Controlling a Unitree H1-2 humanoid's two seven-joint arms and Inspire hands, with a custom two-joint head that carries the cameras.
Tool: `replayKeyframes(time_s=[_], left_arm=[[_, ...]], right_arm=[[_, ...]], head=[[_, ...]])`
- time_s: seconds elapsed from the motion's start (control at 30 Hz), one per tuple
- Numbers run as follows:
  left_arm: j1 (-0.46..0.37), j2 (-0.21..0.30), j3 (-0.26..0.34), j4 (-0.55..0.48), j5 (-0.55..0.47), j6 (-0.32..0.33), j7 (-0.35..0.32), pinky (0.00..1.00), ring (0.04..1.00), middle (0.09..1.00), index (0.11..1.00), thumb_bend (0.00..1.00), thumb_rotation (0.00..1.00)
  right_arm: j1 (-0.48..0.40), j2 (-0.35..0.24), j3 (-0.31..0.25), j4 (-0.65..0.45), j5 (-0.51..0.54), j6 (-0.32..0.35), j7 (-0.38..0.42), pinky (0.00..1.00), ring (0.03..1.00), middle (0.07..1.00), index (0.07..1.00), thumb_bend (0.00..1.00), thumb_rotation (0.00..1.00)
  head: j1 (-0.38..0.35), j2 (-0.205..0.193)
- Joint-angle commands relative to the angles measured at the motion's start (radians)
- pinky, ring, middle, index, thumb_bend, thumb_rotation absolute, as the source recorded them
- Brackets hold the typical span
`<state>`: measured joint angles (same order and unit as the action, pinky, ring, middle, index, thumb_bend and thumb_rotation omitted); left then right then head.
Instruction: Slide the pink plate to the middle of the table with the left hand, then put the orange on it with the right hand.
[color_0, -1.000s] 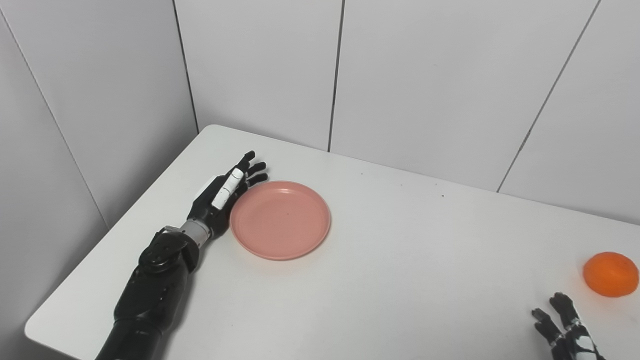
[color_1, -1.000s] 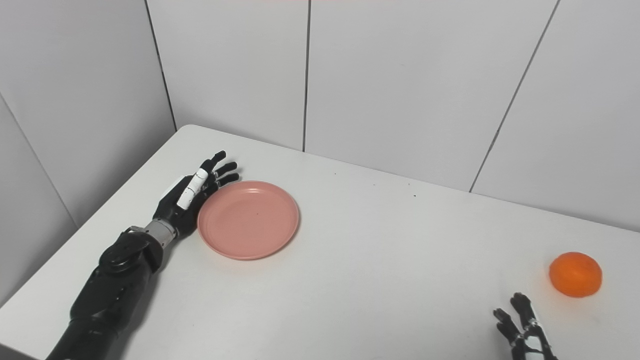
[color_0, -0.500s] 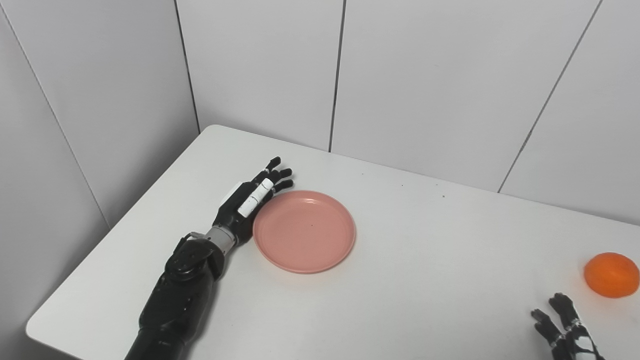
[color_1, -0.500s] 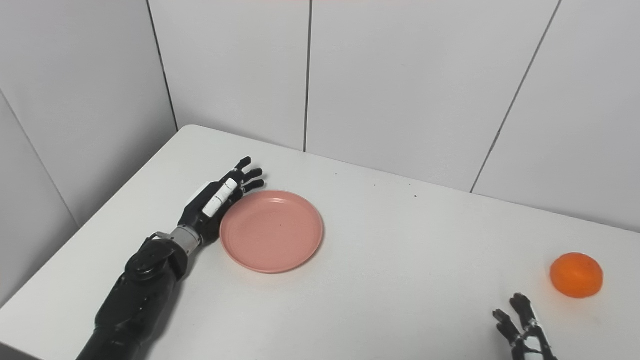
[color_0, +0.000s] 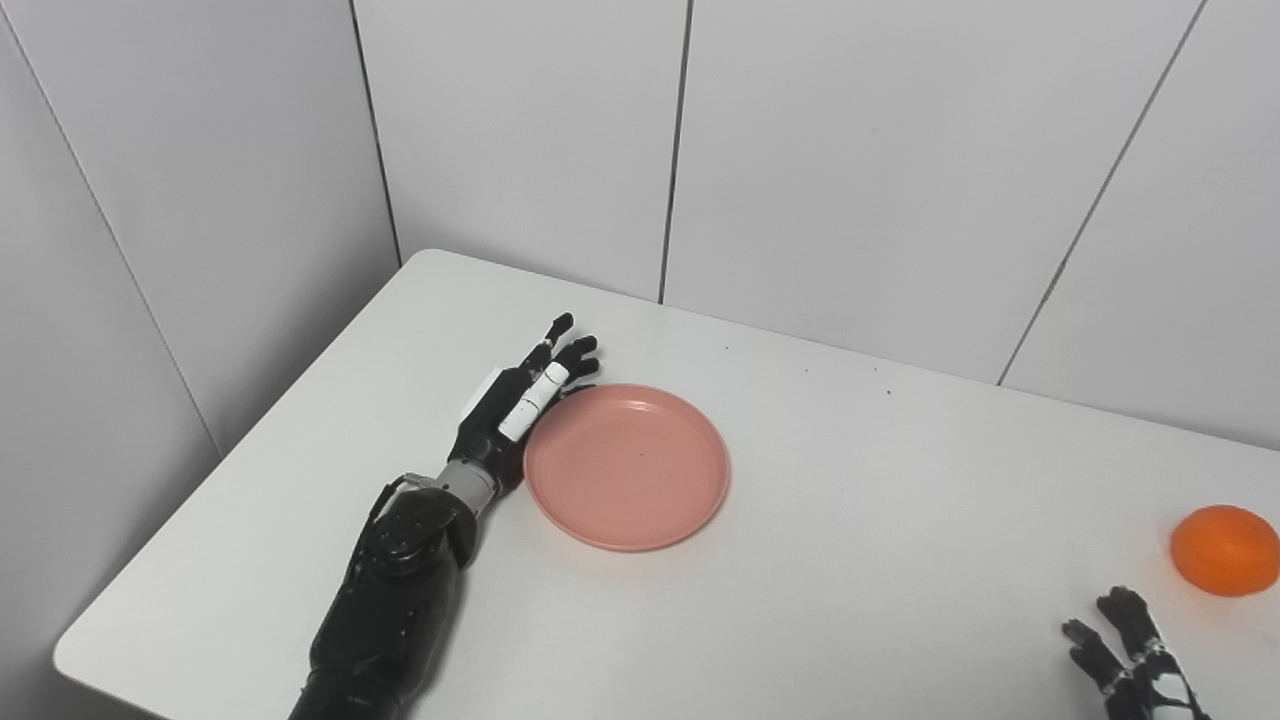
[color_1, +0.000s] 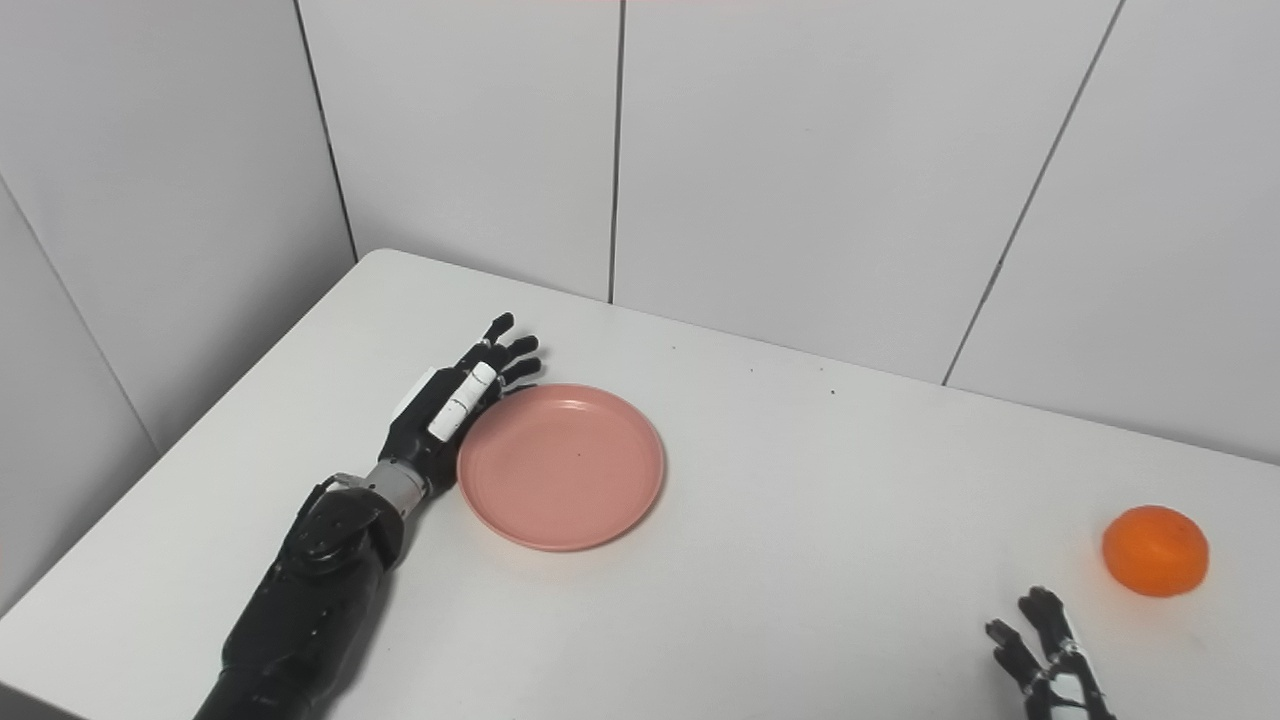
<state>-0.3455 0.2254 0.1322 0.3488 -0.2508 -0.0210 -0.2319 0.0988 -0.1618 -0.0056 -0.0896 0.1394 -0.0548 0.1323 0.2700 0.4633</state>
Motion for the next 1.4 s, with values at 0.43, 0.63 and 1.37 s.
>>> replayKeyframes(time_s=[0.43, 0.63, 1.37], left_arm=[[0.011, -0.075, -0.002, -0.19, -0.052, 0.188, 0.042, 0.86, 0.926, 0.934, 1.0, 0.75, 0.75], [-0.004, -0.09, -0.002, -0.228, -0.09, 0.272, 0.033, 0.89, 0.93, 0.935, 1.0, 0.76, 0.76], [-0.001, -0.112, 0.004, -0.236, -0.16, 0.343, 0.029, 0.93, 0.949, 0.958, 1.0, 0.79, 0.75]], right_arm=[[0.059, 0.023, 0.062, 0.019, -0.033, 0.093, -0.007, 0.84, 0.832, 0.927, 0.908, 0.75, 1.0], [0.061, 0.032, 0.077, 0.007, -0.04, 0.098, -0.021, 0.82, 0.822, 0.922, 0.897, 0.74, 1.0], [0.057, 0.086, 0.163, -0.063, -0.107, 0.176, -0.081, 0.8, 0.814, 0.924, 0.898, 0.75, 1.0]], head=[[-0.089, 0.032], [-0.123, 0.043], [-0.344, 0.112]])
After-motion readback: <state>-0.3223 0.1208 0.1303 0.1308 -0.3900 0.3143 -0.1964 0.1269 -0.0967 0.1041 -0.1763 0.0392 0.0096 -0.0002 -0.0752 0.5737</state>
